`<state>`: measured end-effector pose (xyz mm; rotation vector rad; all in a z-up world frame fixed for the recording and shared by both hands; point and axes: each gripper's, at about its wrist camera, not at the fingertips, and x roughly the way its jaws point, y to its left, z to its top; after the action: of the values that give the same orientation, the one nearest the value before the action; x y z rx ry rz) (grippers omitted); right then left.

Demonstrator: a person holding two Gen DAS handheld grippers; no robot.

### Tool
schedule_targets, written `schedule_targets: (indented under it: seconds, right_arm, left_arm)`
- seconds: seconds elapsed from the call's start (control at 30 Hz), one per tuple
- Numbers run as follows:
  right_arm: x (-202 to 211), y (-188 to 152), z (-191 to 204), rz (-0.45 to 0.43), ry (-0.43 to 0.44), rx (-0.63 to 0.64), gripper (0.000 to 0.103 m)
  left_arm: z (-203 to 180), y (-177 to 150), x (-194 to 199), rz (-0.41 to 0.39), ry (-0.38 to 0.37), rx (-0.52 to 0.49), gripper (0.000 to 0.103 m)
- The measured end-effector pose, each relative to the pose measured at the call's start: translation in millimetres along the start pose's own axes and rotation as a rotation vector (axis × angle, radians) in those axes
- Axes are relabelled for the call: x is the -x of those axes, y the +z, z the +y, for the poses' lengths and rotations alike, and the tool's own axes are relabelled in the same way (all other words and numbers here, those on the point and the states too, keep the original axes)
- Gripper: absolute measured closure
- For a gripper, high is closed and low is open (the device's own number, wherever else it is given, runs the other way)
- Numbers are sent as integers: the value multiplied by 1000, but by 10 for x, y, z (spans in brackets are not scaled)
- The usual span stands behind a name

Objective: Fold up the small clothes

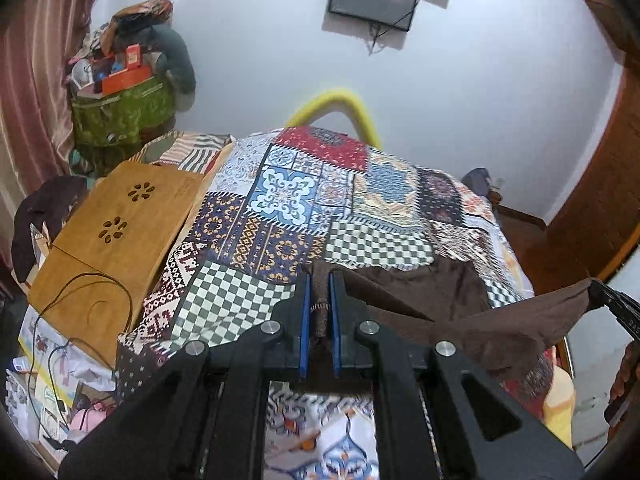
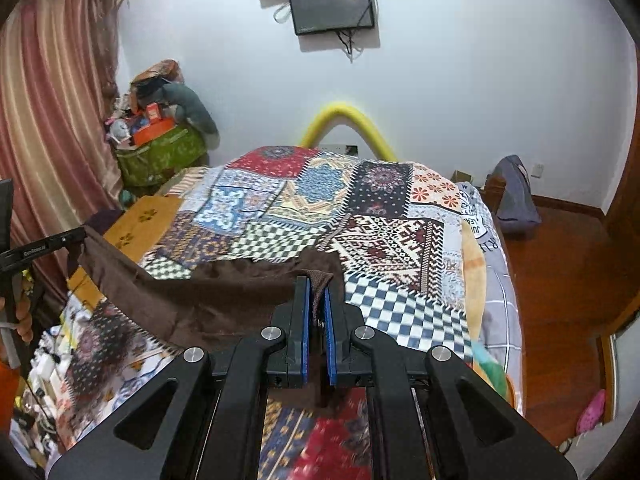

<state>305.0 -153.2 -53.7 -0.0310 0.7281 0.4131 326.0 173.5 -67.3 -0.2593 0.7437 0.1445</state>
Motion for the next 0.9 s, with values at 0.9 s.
schedule_targets:
  seconds: [0.9]
  right_arm:
    - [-1291, 284, -285, 117, -69, 16, 61]
  left_arm:
    - [7, 237, -1675, 159, 88, -43, 55]
